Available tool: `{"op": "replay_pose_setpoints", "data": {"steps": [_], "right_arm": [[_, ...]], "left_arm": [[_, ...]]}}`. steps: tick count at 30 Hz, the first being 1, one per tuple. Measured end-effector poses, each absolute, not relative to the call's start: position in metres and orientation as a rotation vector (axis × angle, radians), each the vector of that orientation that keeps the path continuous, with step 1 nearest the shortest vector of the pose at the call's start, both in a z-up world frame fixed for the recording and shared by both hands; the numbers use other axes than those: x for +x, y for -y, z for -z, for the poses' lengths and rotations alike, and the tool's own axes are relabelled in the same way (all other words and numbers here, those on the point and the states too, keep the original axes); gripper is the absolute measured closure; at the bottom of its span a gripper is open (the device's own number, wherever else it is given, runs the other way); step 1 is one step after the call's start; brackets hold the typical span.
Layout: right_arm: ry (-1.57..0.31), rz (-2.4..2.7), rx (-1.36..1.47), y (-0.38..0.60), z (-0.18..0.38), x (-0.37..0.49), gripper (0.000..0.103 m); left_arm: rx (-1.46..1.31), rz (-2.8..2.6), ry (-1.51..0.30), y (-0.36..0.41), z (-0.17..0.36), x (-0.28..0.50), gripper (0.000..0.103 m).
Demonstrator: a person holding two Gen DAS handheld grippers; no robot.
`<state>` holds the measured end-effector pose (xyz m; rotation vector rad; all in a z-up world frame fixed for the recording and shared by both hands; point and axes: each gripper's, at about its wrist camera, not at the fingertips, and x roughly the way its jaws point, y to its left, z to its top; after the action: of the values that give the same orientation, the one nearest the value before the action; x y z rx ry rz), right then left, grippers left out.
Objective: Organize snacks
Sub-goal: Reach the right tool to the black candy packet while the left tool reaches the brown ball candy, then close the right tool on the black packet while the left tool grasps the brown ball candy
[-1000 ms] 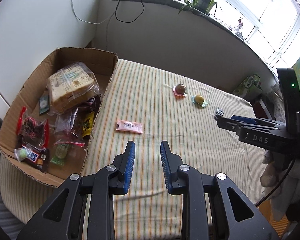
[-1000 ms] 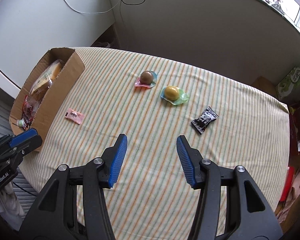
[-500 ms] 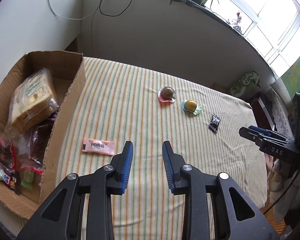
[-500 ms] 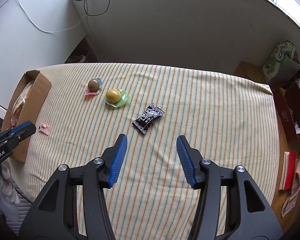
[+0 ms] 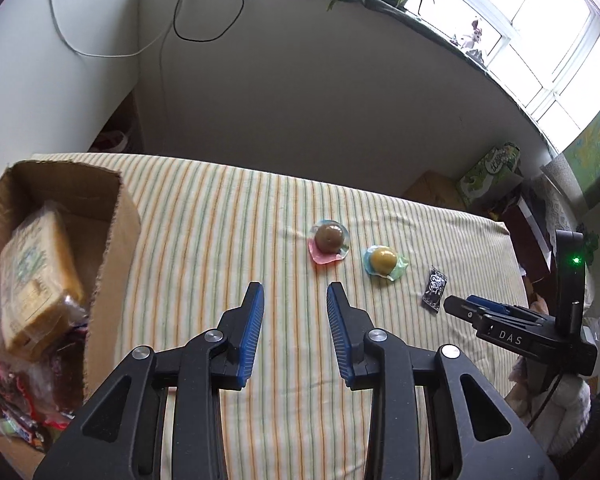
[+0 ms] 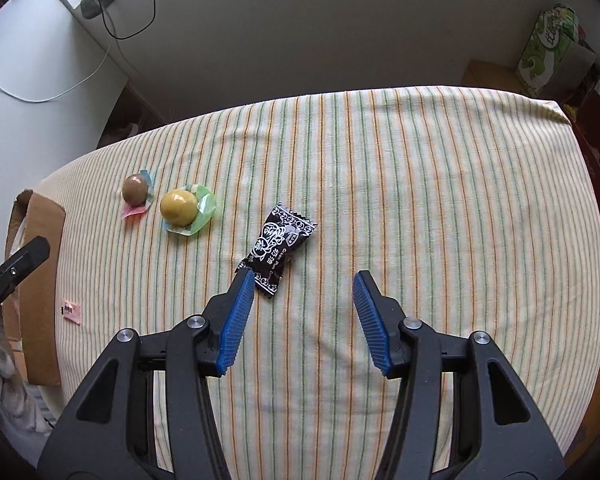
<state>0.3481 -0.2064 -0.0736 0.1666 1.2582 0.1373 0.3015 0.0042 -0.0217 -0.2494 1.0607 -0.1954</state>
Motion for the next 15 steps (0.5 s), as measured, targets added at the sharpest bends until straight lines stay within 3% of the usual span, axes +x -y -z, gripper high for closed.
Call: {"op": "replay_pose_setpoints", "data": {"steps": [15], "right_arm": [[-1.276, -0.108, 0.169, 0.179, 0.085, 0.371, 0.049]], "left_arm": [[-0.203, 0.228, -1.101, 0.025, 0.056, 0.357, 0.072]]}}
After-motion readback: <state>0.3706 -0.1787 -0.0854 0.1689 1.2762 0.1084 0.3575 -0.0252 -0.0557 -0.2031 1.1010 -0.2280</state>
